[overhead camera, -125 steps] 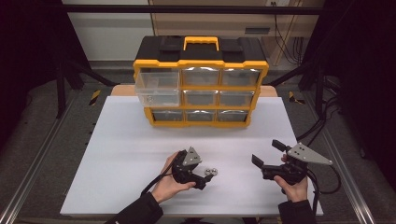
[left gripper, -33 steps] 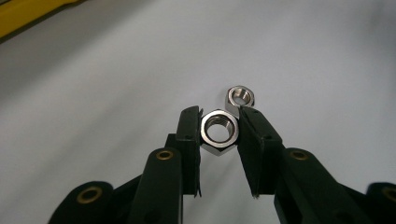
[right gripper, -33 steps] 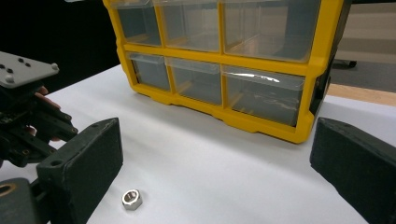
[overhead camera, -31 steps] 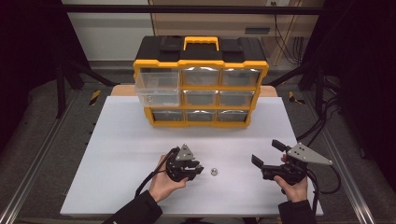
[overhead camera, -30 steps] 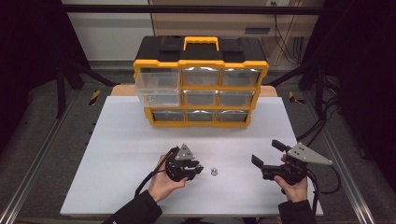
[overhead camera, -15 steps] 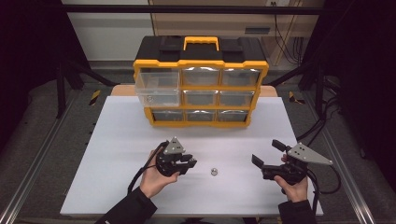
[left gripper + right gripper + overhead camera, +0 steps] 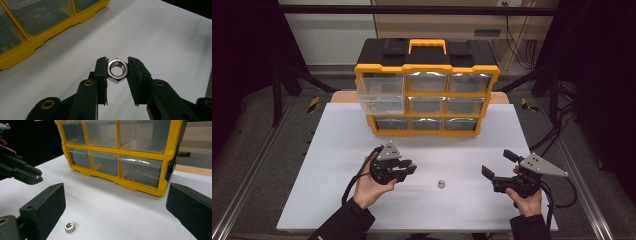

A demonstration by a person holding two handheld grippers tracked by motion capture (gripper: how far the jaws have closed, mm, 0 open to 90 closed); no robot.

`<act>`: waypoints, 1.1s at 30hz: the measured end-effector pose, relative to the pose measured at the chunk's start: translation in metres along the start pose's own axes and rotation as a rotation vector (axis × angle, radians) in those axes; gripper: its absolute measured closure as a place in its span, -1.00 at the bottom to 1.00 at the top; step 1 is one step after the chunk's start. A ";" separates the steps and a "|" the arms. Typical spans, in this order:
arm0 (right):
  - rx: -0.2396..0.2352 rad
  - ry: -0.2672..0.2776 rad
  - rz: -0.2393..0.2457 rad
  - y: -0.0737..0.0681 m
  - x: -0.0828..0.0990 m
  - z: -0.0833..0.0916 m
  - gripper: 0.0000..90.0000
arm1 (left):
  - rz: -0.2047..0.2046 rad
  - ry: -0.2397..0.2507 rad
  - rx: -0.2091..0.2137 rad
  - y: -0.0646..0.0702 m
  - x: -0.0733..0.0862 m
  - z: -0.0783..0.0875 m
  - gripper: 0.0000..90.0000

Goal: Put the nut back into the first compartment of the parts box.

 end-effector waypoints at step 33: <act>0.002 -0.001 0.001 0.001 0.000 -0.001 -0.93 | 0.006 0.055 -0.042 -0.026 -0.022 0.042 0.54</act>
Point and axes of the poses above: each handheld gripper's, and its own axes: z roughly backward along the jaws, x roughly out of its underside, y roughly to its right, the point moved 10 cm from there along -z, roughly forward along the jaws
